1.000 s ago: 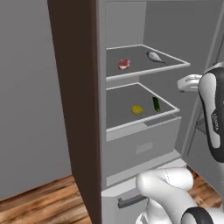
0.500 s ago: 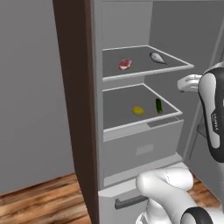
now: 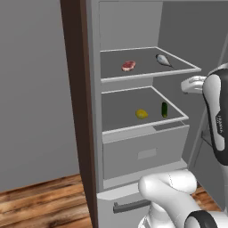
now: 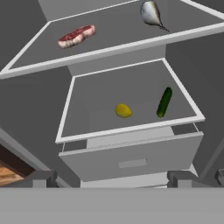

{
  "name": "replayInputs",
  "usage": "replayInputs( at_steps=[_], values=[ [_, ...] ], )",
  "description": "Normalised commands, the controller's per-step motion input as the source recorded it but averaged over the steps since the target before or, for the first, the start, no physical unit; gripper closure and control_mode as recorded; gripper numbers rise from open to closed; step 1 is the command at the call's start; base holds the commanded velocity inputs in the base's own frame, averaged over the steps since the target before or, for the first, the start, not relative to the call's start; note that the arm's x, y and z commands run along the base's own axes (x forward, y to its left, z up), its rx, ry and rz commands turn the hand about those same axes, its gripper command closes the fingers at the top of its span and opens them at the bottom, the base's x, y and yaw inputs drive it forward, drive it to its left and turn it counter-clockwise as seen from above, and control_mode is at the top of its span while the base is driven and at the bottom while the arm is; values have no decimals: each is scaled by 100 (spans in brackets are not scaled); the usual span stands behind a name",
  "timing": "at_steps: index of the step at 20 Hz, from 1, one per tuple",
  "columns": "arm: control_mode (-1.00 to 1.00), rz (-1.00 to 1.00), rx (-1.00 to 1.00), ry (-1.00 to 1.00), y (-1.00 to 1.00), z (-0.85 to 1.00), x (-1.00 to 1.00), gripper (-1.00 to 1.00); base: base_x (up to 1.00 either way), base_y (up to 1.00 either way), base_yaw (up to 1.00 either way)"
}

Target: Gather the lemon and cucumber from the fridge and place them on a tray on the dining counter. Then gather the fish and steak from the fridge and place them on the other tray.

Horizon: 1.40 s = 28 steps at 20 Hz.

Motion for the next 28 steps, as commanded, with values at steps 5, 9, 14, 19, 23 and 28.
replayInputs(
  at_steps=[5, 9, 14, 19, 23, 28],
  values=[
    [100, 0, 0, 0, 0, 0, 0, -100, 23, -24, 18],
    [100, 0, 0, 0, 0, 0, 0, -100, 39, -26, 15],
    [-100, 2, -2, 14, 0, -33, 3, -100, 20, -8, 6],
    [-100, 1, -8, 35, 5, -100, 0, -100, 0, 0, 0],
    [-100, 0, -2, 22, 0, -65, 11, -100, 0, 0, 0],
    [-100, 0, 0, 2, 0, -9, 66, -100, 0, 0, 0]
  ],
)
